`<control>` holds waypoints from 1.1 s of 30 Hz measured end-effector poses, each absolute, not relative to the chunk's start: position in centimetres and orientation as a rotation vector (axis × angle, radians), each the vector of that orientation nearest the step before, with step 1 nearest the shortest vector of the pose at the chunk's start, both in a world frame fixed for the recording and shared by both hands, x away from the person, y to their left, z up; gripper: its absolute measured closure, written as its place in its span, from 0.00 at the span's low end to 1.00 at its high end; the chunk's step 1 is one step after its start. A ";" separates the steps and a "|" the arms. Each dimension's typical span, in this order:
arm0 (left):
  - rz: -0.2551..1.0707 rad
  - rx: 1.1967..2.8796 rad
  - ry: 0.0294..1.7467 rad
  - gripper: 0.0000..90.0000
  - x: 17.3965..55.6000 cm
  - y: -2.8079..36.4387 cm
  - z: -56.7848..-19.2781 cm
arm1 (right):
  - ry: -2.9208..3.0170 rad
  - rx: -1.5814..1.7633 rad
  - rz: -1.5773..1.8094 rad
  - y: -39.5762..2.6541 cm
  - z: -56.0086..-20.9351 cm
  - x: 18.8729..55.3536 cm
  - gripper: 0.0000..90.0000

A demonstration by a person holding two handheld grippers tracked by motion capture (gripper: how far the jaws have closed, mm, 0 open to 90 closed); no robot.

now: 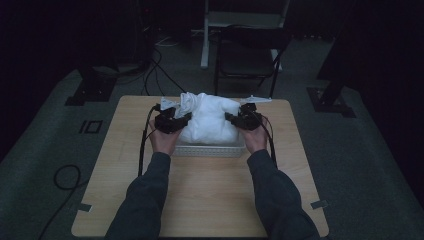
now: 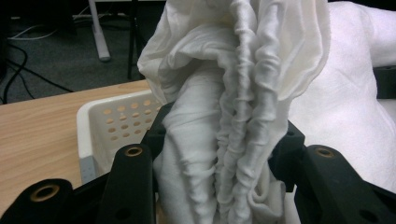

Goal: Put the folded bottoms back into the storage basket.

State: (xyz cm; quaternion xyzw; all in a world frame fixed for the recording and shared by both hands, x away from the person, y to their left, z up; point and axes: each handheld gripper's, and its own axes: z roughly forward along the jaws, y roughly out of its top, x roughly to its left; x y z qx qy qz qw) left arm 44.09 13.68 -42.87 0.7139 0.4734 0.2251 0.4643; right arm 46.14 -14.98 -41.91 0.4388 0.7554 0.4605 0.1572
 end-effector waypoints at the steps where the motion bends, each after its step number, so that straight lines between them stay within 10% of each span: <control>1: 0.554 1.755 1.166 0.61 44.2 13.6 -43.0 | 2.163 1.257 1.315 -14.9 -42.0 46.2 0.78; 33: 0.551 1.839 1.260 0.60 45.2 12.4 -46.2 | 2.190 1.349 1.249 -14.7 -45.3 47.0 0.78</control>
